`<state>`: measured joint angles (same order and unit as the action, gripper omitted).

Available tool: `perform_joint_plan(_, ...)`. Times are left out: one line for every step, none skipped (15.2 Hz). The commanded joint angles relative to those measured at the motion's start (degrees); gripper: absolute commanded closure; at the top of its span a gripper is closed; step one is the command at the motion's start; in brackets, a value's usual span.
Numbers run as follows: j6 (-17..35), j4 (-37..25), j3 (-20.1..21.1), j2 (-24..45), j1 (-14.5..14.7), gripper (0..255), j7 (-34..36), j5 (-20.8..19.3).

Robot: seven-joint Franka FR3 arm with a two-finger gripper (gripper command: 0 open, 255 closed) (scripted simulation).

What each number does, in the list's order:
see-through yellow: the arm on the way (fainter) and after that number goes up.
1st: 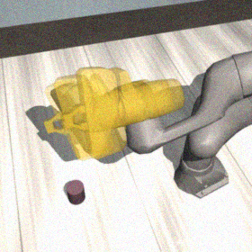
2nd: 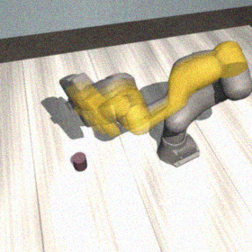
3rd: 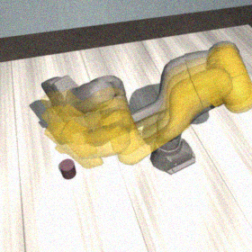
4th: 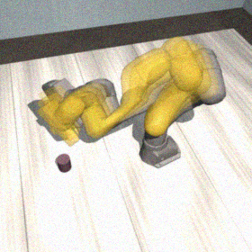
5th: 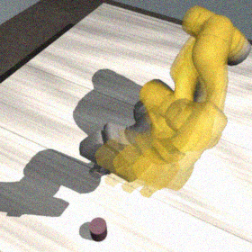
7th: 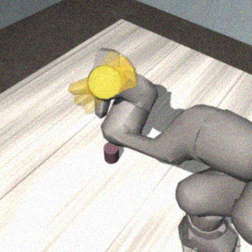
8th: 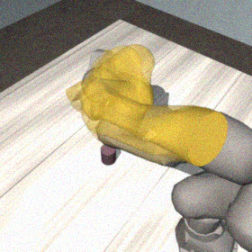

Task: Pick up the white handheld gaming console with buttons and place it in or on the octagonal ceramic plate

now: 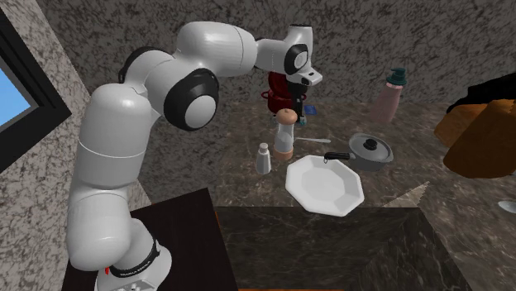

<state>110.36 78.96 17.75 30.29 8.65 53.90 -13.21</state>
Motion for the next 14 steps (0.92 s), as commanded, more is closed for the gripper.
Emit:
perform_joint_plan(-0.31, 0.19, 0.05, 2.67, 0.53, 0, -0.04, 0.0)
perform_joint_plan(0.19, -0.3, -0.06, 3.72, 0.81, 255, 0.18, -0.29)
perform_joint_plan(-0.75, -2.05, -0.07, 4.57, 1.36, 255, 0.45, -0.49)
perform_joint_plan(-2.04, -6.7, -0.51, 7.9, 1.87, 255, -0.03, -1.07)
perform_joint_plan(-2.39, -7.2, -0.52, 8.04, 1.85, 255, -0.21, -1.04)
perform_joint_plan(-2.9, -8.4, -0.51, 8.75, 2.43, 255, 0.2, -1.21)
perform_joint_plan(-2.15, -7.09, -0.47, 8.19, 2.21, 255, 0.28, -1.16)
perform_joint_plan(-2.29, -7.02, -0.41, 7.99, 2.37, 255, 0.48, -1.15)
perform_joint_plan(-2.13, -7.07, -0.45, 8.19, 2.38, 255, 0.47, -1.21)
perform_joint_plan(-2.09, -6.74, -0.42, 7.9, 2.35, 255, 0.52, -1.17)
perform_joint_plan(-0.31, 0.2, 0.13, 2.68, 0.46, 255, -0.02, -0.05)
perform_joint_plan(-0.98, -0.3, 0.18, 2.5, 0.48, 255, -0.1, 0.03)
perform_joint_plan(-1.64, -0.81, 0.22, 2.33, 0.51, 255, -0.19, 0.12)
perform_joint_plan(-2.31, -1.34, 0.25, 2.17, 0.54, 255, -0.27, 0.19)
